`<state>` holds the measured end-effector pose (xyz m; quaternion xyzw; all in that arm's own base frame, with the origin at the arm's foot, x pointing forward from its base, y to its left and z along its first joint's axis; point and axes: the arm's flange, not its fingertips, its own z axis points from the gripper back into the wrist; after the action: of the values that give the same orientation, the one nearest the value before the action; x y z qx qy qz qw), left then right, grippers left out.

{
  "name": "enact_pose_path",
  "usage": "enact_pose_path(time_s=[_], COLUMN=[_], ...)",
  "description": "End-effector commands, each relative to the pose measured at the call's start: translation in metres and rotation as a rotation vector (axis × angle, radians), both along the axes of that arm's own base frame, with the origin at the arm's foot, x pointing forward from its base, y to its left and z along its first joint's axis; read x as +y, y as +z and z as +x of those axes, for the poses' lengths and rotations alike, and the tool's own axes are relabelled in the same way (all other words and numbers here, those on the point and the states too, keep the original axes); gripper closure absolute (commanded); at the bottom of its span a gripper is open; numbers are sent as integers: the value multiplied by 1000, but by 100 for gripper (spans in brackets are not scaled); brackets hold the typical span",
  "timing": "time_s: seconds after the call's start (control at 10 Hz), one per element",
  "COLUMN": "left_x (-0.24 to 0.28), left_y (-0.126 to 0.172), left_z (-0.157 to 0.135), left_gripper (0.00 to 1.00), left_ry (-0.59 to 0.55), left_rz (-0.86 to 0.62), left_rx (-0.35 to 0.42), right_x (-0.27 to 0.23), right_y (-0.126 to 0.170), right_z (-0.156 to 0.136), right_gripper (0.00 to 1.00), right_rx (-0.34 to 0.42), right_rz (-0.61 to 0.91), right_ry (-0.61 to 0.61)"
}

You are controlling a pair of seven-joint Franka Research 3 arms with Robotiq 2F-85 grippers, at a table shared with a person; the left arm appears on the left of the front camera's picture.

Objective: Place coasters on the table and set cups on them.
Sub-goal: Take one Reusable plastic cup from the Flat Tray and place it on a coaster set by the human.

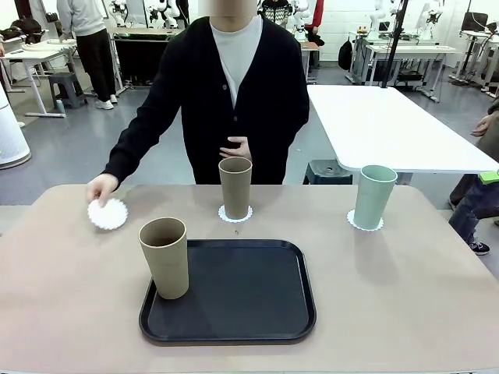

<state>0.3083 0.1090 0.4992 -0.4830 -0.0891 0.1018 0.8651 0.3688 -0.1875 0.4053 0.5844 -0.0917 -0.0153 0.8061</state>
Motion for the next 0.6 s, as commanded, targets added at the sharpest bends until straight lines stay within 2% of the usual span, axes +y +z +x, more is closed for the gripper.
enact_pose_path(time_s=[0.0, 0.5], left_x=[0, 0], left_y=[0, 0], left_z=[-1, -1], left_gripper=[0, 0], left_ry=[-1, -1], left_rz=[-11, -11], left_rx=[-11, -11], right_x=[0, 0], right_y=[1, 1], right_z=[-1, -1], right_gripper=[0, 0], right_rx=[1, 1], right_rz=[-7, -7], right_ry=[6, 6])
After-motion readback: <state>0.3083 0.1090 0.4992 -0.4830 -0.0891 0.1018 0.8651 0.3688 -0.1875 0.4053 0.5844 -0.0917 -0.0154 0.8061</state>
